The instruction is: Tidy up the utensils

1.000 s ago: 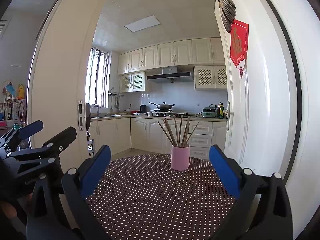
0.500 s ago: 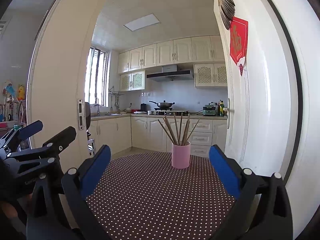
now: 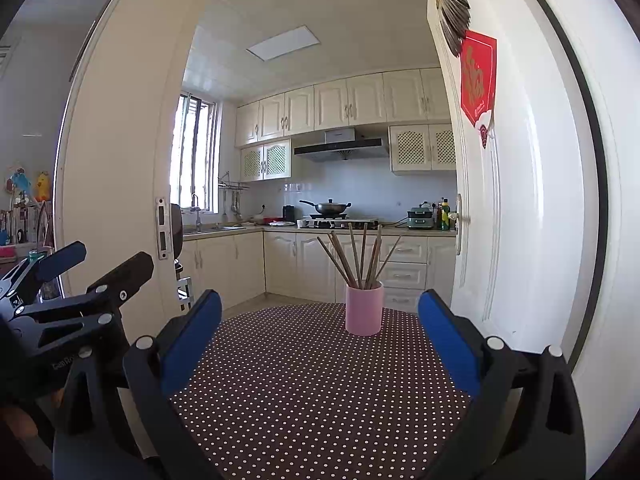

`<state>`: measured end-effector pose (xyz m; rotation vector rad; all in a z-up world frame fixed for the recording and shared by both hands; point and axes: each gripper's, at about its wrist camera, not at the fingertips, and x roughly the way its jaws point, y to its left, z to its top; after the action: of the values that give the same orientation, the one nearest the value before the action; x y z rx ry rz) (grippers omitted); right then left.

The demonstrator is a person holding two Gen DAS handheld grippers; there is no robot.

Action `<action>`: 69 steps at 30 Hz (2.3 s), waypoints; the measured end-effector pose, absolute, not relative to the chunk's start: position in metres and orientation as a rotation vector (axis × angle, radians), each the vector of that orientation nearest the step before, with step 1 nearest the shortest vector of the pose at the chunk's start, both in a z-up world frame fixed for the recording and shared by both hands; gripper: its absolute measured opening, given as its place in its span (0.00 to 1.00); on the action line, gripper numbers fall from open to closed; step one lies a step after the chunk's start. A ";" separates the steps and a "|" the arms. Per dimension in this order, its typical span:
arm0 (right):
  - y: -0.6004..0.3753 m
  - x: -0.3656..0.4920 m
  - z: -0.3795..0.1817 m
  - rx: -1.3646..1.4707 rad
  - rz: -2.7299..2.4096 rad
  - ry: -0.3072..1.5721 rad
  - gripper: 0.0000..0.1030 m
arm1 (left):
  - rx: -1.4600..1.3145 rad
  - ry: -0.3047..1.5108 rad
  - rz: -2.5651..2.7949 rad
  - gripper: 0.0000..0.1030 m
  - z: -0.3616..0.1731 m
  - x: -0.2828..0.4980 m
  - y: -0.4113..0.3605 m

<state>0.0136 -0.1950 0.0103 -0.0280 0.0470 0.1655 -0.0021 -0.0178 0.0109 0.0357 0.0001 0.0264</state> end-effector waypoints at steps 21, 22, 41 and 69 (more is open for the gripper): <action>-0.194 0.015 0.010 -0.020 0.165 0.053 0.92 | 0.039 0.005 0.030 0.93 0.012 -0.001 -0.023; -0.193 0.014 0.009 -0.019 0.164 0.053 0.92 | 0.038 0.005 0.031 0.93 0.012 -0.001 -0.024; -0.196 0.014 0.007 -0.002 0.166 0.066 0.92 | 0.048 0.005 0.039 0.93 0.009 0.000 -0.027; -0.198 0.019 0.006 0.011 0.170 0.081 0.92 | 0.052 0.010 0.042 0.93 0.007 0.000 -0.028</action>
<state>0.0185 -0.1983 0.0063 0.0109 0.0808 0.1700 0.0004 -0.0278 0.0069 0.0516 0.0105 0.0425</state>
